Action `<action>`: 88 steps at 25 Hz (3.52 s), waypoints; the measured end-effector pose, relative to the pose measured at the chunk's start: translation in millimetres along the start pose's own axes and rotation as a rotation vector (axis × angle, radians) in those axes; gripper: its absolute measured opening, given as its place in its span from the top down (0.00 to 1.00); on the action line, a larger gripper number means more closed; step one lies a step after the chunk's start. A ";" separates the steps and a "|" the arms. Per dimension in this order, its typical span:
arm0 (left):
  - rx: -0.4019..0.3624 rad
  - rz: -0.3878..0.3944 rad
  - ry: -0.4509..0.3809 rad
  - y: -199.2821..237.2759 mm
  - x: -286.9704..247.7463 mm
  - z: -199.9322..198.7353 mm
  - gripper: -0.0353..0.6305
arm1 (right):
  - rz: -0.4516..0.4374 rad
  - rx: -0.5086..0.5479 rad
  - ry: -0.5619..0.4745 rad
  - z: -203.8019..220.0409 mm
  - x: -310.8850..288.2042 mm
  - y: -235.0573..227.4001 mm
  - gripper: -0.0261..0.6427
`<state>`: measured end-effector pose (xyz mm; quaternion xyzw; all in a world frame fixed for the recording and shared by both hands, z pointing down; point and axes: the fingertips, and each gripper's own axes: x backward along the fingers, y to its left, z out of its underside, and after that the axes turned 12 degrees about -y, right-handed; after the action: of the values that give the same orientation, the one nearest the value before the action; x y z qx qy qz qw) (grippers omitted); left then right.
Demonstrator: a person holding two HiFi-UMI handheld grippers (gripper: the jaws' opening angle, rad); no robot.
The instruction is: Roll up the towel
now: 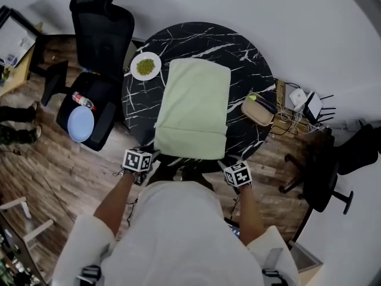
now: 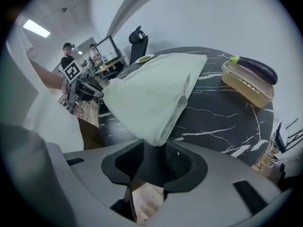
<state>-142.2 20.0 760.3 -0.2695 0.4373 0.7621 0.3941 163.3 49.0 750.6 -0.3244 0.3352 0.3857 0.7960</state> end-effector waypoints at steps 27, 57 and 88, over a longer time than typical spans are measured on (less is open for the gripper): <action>-0.151 0.020 -0.156 -44.9 78.8 -26.6 0.90 | -0.041 -0.179 -0.194 -45.1 85.1 41.8 0.94; 0.208 -0.116 -0.230 27.9 5.8 -110.5 0.71 | 0.201 -0.233 -0.214 -102.4 6.6 -59.9 0.85; -0.225 0.023 -0.014 -25.8 49.9 11.3 0.92 | -0.014 -0.001 -0.040 11.1 54.5 48.1 0.96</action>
<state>-148.5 56.0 716.2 -0.3015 0.3493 0.8128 0.3556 152.5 102.9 701.7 -0.3195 0.3169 0.3864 0.8051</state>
